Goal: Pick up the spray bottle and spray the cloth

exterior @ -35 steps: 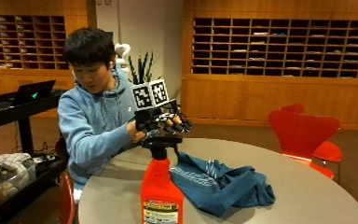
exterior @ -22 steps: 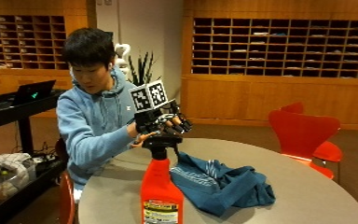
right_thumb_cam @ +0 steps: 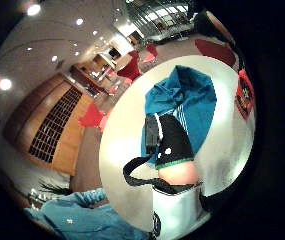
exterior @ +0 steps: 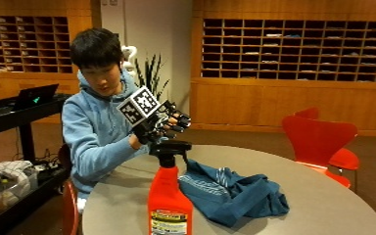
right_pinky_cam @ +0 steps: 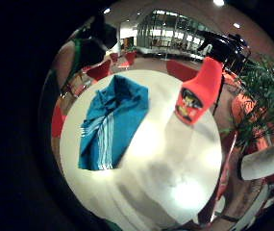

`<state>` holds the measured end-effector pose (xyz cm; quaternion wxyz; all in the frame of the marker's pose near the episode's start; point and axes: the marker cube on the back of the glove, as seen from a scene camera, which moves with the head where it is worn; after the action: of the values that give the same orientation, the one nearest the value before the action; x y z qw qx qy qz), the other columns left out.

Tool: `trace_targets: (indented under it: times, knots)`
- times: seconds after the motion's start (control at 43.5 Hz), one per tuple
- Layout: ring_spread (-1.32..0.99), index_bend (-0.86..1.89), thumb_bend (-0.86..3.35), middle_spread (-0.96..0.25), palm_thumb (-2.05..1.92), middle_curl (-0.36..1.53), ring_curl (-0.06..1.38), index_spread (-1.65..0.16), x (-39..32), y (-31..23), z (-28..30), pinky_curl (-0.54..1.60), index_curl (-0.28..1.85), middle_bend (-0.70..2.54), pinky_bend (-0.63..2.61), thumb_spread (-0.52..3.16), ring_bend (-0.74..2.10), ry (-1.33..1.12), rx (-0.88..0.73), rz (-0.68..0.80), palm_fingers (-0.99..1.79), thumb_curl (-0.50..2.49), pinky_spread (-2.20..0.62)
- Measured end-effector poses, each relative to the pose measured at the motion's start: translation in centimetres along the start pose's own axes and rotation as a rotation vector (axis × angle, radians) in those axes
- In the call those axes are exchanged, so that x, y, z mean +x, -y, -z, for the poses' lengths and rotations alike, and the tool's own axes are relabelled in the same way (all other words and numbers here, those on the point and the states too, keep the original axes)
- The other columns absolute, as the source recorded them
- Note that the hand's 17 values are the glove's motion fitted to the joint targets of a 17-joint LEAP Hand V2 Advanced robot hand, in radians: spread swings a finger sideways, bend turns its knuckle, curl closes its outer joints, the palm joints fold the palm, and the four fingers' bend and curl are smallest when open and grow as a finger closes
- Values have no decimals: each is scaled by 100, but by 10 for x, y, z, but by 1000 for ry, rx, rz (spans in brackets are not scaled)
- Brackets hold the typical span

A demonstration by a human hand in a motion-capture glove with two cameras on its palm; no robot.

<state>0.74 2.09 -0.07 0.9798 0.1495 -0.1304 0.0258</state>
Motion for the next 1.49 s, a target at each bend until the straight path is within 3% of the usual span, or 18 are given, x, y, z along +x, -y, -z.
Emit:
trace_targets:
  times: [0.505, 1.102, 1.493]
  knots:
    - [5, 7, -2, -2, 62, 35, 32, -28, 78, -17, 47, 36, 19, 20, 46, 111, 38, 238, 332, -205, 46, 35, 19]
    - [7, 8, -3, 0, 60, 36, 34, -24, 183, 36, 13, 38, 16, 20, 55, 106, 43, 441, 444, -440, 28, 37, 19]
    - [10, 9, -3, 2, 60, 37, 33, -21, 222, 64, -25, 37, 15, 22, 56, 103, 46, 519, 378, -558, 20, 36, 21]
